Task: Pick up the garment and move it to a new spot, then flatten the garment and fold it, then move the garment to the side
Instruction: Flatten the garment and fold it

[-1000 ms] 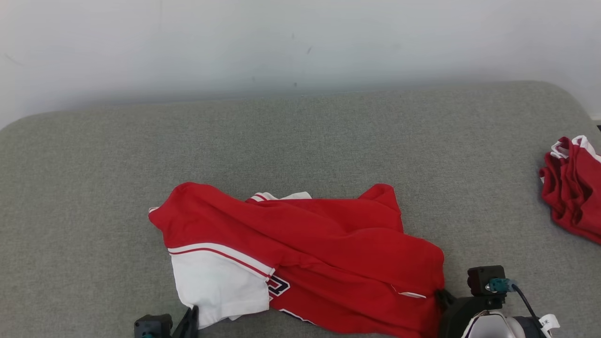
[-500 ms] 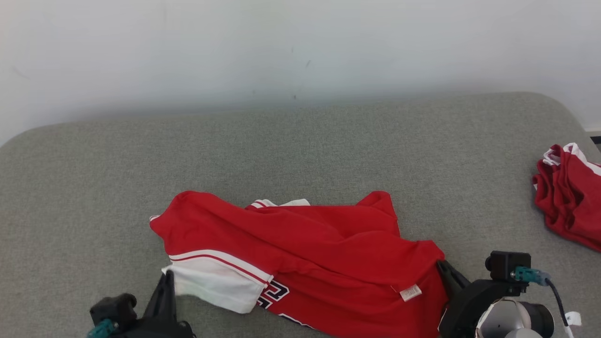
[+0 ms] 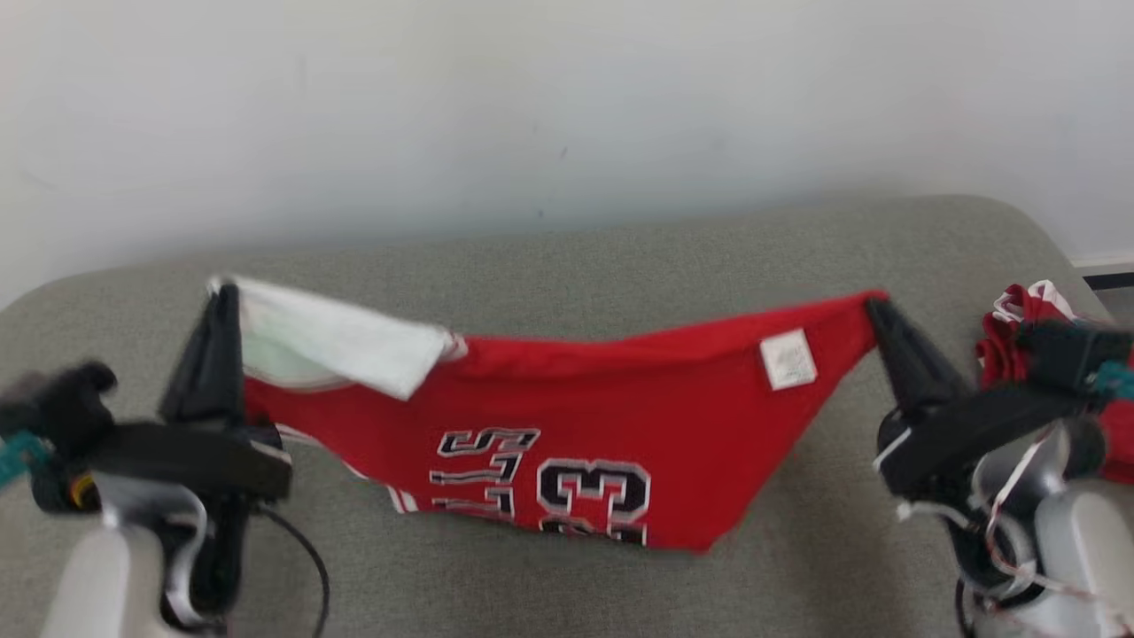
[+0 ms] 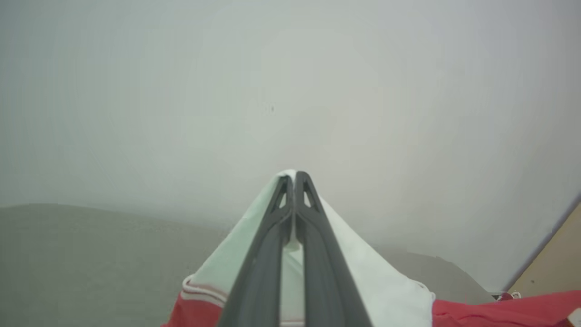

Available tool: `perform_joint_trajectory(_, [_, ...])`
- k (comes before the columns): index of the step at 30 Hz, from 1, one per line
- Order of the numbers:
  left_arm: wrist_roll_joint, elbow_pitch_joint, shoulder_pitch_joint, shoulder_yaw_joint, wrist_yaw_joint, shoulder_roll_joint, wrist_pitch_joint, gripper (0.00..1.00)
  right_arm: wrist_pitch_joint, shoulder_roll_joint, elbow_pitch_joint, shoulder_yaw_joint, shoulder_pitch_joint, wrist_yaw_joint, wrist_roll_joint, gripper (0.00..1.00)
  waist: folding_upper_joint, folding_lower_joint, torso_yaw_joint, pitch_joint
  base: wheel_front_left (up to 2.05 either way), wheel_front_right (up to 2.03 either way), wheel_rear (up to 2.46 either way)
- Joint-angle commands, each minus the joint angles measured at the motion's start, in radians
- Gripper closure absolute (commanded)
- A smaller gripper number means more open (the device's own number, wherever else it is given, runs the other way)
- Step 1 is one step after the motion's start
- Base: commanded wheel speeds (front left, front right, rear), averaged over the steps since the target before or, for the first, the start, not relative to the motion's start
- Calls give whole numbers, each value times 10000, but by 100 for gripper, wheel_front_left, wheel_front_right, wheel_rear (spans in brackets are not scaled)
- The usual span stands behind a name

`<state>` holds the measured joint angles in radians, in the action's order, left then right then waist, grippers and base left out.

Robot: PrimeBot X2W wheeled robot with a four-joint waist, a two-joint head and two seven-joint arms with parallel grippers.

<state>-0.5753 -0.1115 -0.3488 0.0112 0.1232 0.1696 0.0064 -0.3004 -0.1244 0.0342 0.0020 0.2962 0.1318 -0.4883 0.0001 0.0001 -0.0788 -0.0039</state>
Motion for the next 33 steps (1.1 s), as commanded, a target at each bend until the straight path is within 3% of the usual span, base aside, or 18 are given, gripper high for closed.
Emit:
perform_joint_trajectory(1, [-125, 187, -317, 17, 14, 149, 152, 100, -50, -154, -127, -54, 265, -28, 33, 100, -1, -1, -43, -13, 0, 0, 0])
perform_joint_trajectory(12, [-66, 744, -3202, -197, 22, 854, 1265, 100, -566, -1088, -478, 253, 2581, -28, 406, 100, -1, -1, -241, 77, 0, 0, 0])
perform_joint_trajectory(24, [-318, 44, -5194, 156, -223, 784, 880, 100, -378, -1416, -46, 119, 4200, -28, 510, 100, -1, -1, -472, 58, 0, 0, 0])
perform_joint_trajectory(33, [-346, -647, -5949, -214, -153, 816, 1156, 100, -437, -1710, 110, 231, 4767, -28, 696, 100, -1, -1, -670, 357, 0, 0, 0])
